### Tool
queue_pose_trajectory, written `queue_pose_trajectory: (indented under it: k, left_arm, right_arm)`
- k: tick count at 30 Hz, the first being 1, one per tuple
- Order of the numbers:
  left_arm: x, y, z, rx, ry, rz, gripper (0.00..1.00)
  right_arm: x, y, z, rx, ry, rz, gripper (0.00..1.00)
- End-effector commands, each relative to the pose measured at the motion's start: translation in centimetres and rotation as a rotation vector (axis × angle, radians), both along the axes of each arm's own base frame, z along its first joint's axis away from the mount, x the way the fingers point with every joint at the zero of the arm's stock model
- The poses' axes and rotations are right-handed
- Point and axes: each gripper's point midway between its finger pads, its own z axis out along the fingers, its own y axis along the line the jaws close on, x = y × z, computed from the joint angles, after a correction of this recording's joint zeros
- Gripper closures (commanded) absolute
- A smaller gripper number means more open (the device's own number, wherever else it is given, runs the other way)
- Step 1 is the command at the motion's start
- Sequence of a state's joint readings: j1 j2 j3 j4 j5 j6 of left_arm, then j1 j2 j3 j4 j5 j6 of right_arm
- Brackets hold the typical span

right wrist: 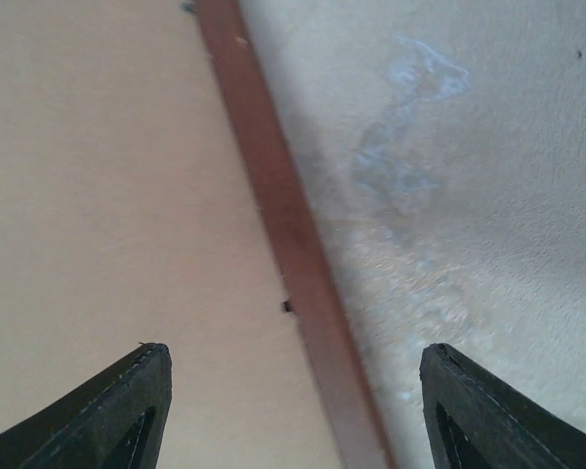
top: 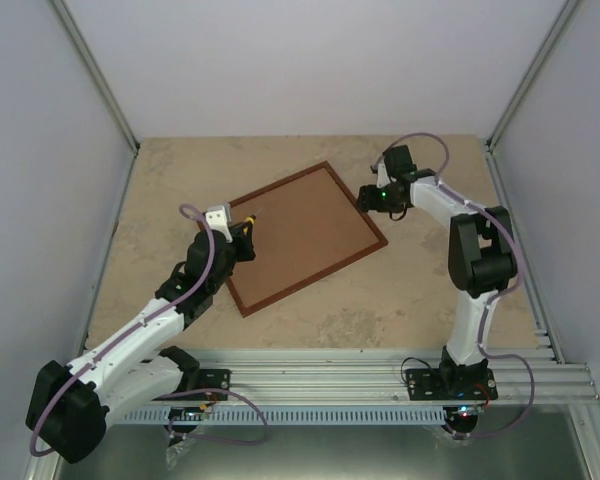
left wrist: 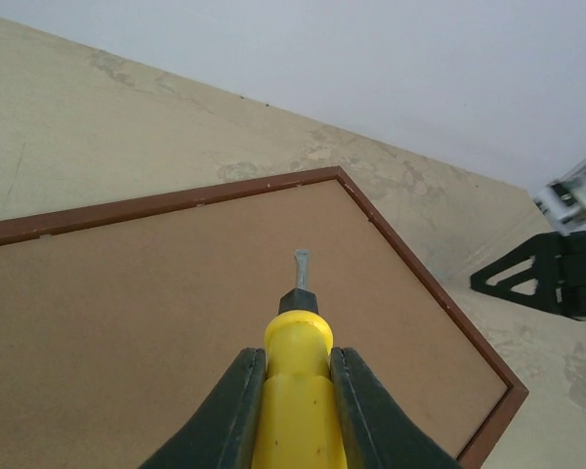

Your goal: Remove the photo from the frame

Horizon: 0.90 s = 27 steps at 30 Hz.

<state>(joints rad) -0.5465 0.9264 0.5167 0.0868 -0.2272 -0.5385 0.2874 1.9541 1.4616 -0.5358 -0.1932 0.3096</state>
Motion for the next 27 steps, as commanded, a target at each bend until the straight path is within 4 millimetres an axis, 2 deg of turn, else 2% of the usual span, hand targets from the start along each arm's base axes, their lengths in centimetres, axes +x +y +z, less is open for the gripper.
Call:
queue_pose_trajectory:
  k: [1, 7, 13, 18, 23, 27]
  left_arm:
    - [0.2, -0.5, 0.5, -0.013, -0.031, -0.025, 1.00]
    - [0.2, -1.3, 0.4, -0.018, -0.040, -0.068, 1.00]
    - [0.2, -1.9, 0.3, -0.007, -0.054, -0.109, 1.00]
    - [0.0, -3.2, 0.1, -0.008, -0.065, -0.179, 1.00]
    - [0.1, -3.9, -0.3, 0.023, -0.066, -0.226, 1.00]
    - [-0.2, -5.5, -0.7, 0.040, -0.065, -0.319, 1.00]
  right_arm:
    - [0.5, -0.8, -2.9, -0.017, 0.053, 0.042, 0.29]
    - [-1.0, -0.4, -6.1, 0.004, 0.124, 0.081, 0.31]
    - [-4.3, 0.2, -7.3, 0.035, 0.159, 0.115, 0.33]
    - [-7.6, 1.9, -7.2, 0.059, 0.171, 0.166, 0.39]
    - [-10.9, 4.4, -7.0, 0.085, 0.180, 0.227, 0.47]
    - [-12.9, 5.8, -6.3, 0.078, 0.162, 0.267, 0.51]
